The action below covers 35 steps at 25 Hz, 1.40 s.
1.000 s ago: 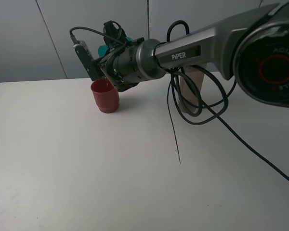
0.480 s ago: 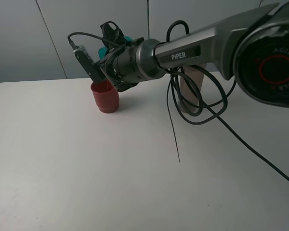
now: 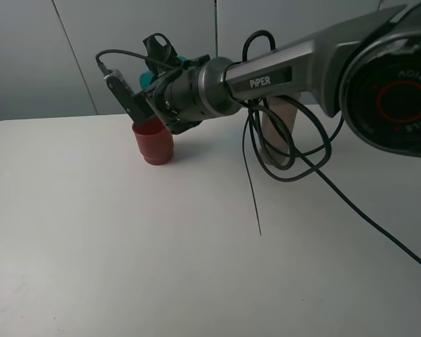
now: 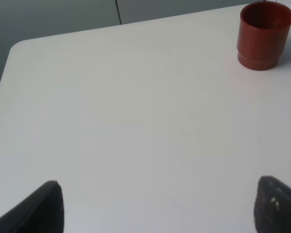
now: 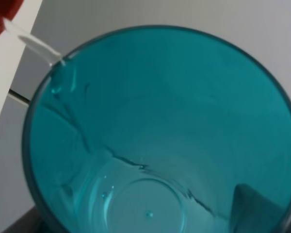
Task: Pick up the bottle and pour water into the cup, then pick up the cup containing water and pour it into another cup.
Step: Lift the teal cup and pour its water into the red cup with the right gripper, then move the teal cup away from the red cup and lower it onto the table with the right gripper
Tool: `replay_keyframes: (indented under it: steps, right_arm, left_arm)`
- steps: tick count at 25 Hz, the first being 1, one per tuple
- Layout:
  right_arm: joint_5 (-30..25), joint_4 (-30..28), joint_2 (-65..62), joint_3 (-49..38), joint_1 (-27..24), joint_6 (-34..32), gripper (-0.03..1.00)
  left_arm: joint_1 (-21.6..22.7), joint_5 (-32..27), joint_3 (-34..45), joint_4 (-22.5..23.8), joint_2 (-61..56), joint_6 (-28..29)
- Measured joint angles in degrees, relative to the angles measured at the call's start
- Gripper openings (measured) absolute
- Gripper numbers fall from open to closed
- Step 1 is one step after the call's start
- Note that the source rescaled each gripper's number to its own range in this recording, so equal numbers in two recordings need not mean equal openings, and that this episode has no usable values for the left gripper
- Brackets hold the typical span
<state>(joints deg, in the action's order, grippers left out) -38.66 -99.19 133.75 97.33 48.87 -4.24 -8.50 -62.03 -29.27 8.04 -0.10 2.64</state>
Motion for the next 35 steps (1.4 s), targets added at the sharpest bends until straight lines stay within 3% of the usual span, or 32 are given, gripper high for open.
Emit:
replay_keyframes:
  steps: [5,8,14,18,22,27,31,35]
  right_arm:
    - [3.6,0.0,-1.4,0.0,0.1,-7.2,0.11]
    - [5.0,4.2,-3.8,0.0,0.2,-8.8,0.11]
    - [11.4,22.1,-8.4,0.0,-0.1,-8.4,0.11]
    - [14.2,36.8,-11.5,-0.3,-1.0,-4.7,0.11]
    - [16.2,55.9,-15.4,-3.3,-1.7,3.4,0.11]
    - [18.1,75.3,-20.5,-10.6,-2.5,13.4,0.11]
    - [26.1,87.5,-24.9,-20.2,-2.9,21.1,0.11]
    - [37.9,94.4,-27.2,-31.1,-3.0,24.6,0.11]
  left_arm:
    - [0.0,0.0,0.0,0.0,0.0,0.0]
    - [0.0,0.0,0.0,0.0,0.0,0.0]
    - [0.0,0.0,0.0,0.0,0.0,0.0]
    - [0.0,0.0,0.0,0.0,0.0,0.0]
    - [0.0,0.0,0.0,0.0,0.0,0.0]
    - [0.0,0.0,0.0,0.0,0.0,0.0]
    - [0.0,0.0,0.0,0.0,0.0,0.0]
    - [0.0,0.0,0.0,0.0,0.0,0.0]
